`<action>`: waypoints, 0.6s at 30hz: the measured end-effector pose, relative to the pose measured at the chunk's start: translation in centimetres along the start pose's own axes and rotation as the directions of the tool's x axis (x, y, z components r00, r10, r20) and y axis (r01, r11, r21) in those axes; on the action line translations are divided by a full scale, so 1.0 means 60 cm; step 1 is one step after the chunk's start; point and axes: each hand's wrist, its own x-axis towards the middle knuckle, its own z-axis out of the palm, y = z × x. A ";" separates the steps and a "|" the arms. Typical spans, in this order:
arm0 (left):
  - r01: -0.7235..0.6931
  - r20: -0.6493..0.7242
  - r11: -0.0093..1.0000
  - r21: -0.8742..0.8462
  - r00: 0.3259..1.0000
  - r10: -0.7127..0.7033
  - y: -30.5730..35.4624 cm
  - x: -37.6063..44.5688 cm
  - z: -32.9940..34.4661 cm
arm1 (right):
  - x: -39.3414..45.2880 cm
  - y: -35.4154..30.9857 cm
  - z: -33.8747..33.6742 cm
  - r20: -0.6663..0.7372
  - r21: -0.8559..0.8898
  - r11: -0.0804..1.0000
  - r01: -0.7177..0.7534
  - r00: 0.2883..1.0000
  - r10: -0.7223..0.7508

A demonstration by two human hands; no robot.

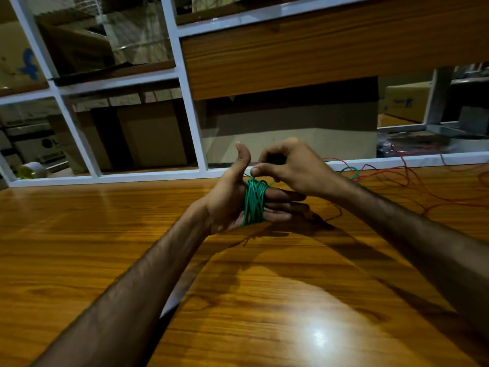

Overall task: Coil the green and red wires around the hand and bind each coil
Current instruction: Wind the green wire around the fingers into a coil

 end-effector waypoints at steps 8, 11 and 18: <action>-0.008 0.364 0.935 -0.353 0.920 0.145 0.008 -0.005 0.014 | 0.001 0.018 0.004 -0.113 0.021 0.947 -0.319 0.941 0.319; -0.140 0.275 0.890 -0.434 0.920 0.279 0.015 -0.003 0.025 | 0.009 0.033 0.060 -0.337 -0.069 0.859 -0.507 0.823 0.458; -0.569 -0.405 0.740 -0.359 0.809 0.426 0.028 0.003 -0.014 | -0.031 0.010 0.079 0.151 -0.015 0.975 -0.224 0.963 0.223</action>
